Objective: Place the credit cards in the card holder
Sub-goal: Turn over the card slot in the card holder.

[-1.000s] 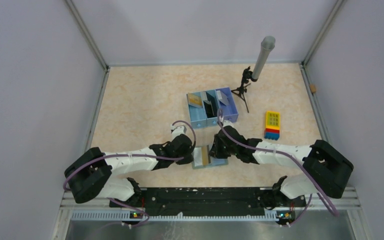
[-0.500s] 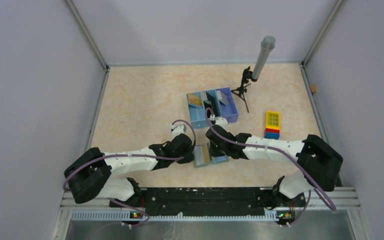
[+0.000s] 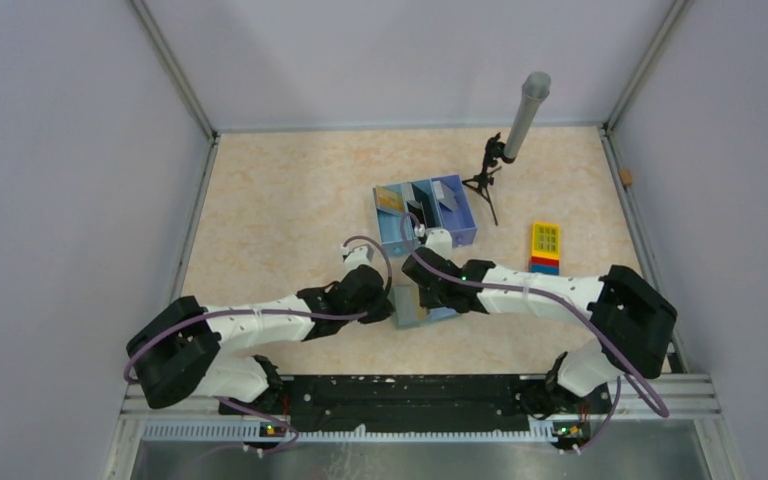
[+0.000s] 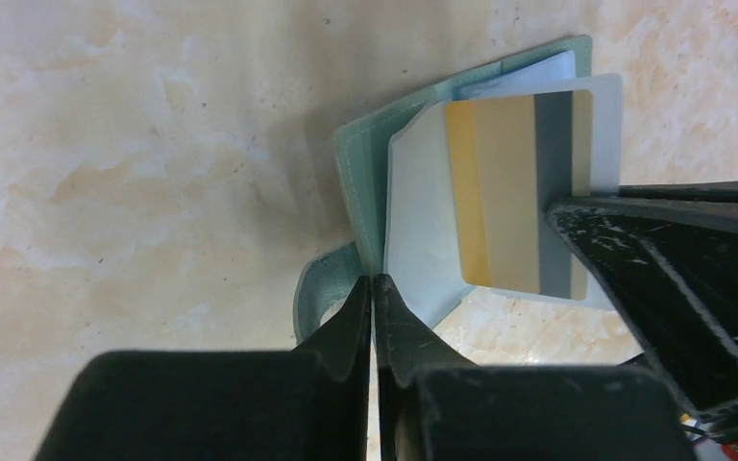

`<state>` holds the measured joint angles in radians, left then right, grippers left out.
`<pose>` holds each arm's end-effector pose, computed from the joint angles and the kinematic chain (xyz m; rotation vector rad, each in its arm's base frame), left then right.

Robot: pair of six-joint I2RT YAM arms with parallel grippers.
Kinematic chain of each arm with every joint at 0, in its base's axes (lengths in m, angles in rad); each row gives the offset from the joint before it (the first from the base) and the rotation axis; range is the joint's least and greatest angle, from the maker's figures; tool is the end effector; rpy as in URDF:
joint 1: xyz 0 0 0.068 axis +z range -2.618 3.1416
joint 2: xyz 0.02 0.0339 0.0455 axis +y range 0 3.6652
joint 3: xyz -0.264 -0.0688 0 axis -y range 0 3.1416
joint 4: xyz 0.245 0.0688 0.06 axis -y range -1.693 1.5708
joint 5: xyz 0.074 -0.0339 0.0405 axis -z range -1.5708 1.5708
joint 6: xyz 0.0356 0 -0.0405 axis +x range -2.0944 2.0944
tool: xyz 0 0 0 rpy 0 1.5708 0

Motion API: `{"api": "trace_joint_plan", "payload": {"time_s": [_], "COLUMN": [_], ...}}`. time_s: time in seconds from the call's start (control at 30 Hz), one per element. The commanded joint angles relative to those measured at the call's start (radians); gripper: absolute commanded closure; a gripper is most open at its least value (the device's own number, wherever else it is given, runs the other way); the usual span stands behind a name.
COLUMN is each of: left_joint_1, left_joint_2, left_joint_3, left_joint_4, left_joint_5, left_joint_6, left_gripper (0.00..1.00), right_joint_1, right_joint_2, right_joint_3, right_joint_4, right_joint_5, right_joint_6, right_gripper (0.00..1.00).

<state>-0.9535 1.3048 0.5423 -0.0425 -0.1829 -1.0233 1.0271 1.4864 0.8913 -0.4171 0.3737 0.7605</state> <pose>0.1470 -0.1958 0.1638 -0.1783 2.4778 -0.7098 0.1617 0.2424 0.1980 -0.1976 2.4920 0.2624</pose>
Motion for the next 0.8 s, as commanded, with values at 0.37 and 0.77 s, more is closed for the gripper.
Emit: {"api": "trace_joint_plan", "payload": {"time_s": [0.37, 0.77], "left_joint_1": [0.001, 0.004], "left_joint_2": [0.024, 0.011], "left_joint_3": [-0.009, -0.036], "left_joint_4": [0.11, 0.111], "left_joint_5": [-0.006, -0.036], "left_joint_6": [-0.015, -0.031], "left_gripper": [1.0, 1.0], "right_joint_1": [0.07, 0.077], "right_joint_2": [0.067, 0.048], "right_joint_3": [0.079, 0.001], "right_joint_4": [0.036, 0.158], "right_joint_5": [-0.012, -0.091], "right_joint_6": [-0.018, 0.01], "right_gripper": [0.7, 0.62]}}
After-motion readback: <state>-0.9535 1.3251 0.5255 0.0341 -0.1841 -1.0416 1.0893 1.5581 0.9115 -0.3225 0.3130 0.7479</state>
